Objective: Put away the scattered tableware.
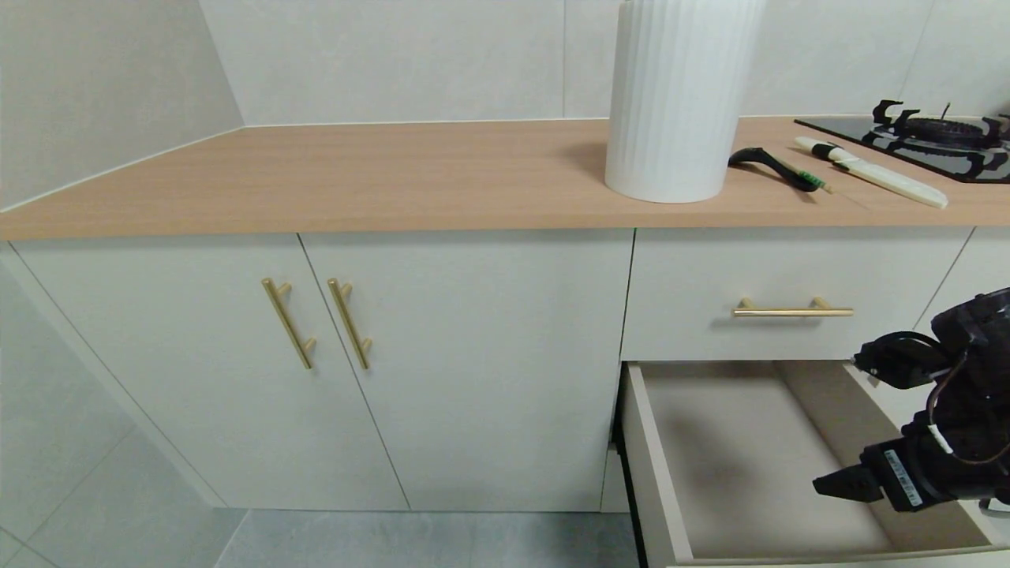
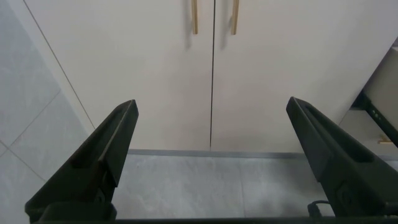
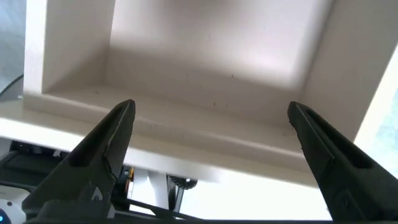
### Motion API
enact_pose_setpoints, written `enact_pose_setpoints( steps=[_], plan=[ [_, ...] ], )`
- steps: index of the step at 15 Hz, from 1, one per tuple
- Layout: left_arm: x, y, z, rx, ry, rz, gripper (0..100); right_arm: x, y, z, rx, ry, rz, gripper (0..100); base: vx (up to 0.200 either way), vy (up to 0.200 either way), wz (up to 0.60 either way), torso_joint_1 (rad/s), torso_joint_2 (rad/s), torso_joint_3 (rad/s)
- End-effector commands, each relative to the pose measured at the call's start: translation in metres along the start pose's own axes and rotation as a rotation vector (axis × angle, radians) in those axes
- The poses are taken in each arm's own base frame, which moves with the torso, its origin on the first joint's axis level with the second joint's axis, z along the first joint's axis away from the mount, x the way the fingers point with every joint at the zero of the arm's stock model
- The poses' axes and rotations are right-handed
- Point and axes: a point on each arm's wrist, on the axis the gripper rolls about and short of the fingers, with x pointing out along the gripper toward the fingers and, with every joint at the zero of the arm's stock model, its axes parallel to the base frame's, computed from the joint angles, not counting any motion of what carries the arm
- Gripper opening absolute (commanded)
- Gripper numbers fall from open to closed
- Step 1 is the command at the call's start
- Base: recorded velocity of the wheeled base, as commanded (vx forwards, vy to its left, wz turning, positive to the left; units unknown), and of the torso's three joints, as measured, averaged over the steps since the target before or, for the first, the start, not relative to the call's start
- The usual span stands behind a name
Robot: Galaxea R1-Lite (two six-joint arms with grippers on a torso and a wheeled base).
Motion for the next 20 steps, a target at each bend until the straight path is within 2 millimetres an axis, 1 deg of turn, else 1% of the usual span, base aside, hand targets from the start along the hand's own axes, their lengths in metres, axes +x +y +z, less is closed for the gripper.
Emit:
enact_pose_setpoints(
  steps=[1, 2, 5, 9, 12, 16, 18, 20],
  plan=[
    [0.000, 0.000, 0.000, 0.000, 0.000, 0.001, 100, 0.024, 0.006, 0.000, -0.022, 0.083, 0.009, 100, 0.000, 0.000, 0.00, 0.000, 0.00, 0.000],
    [0.000, 0.000, 0.000, 0.000, 0.001, 0.001, 100, 0.034, 0.007, -0.001, -0.027, 0.119, 0.012, 100, 0.000, 0.000, 0.00, 0.000, 0.00, 0.000],
    [0.000, 0.000, 0.000, 0.000, 0.001, 0.001, 100, 0.052, 0.010, -0.009, -0.040, 0.209, 0.015, 100, 0.000, 0.000, 0.00, 0.000, 0.00, 0.000],
    [0.000, 0.000, 0.000, 0.000, 0.001, 0.001, 100, 0.053, 0.016, -0.022, -0.140, 0.264, 0.034, 100, 0.000, 0.000, 0.00, 0.000, 0.00, 0.000],
    [0.000, 0.000, 0.000, 0.000, 0.001, 0.001, 100, 0.046, 0.018, -0.028, -0.160, 0.340, 0.034, 100, 0.000, 0.000, 0.00, 0.000, 0.00, 0.000],
    [0.000, 0.000, 0.000, 0.000, 0.001, 0.001, 100, 0.038, 0.019, -0.028, -0.168, 0.306, 0.020, 100, 0.000, 0.000, 0.00, 0.000, 0.00, 0.000],
    [0.000, 0.000, 0.000, 0.000, 0.001, 0.001, 100, 0.028, 0.018, -0.017, -0.152, 0.225, 0.012, 100, 0.000, 0.000, 0.00, 0.000, 0.00, 0.000],
    [0.000, 0.000, 0.000, 0.000, 0.001, 0.001, 100, 0.006, 0.017, -0.009, -0.088, 0.115, 0.009, 100, 0.000, 0.000, 0.00, 0.000, 0.00, 0.000]
  ],
)
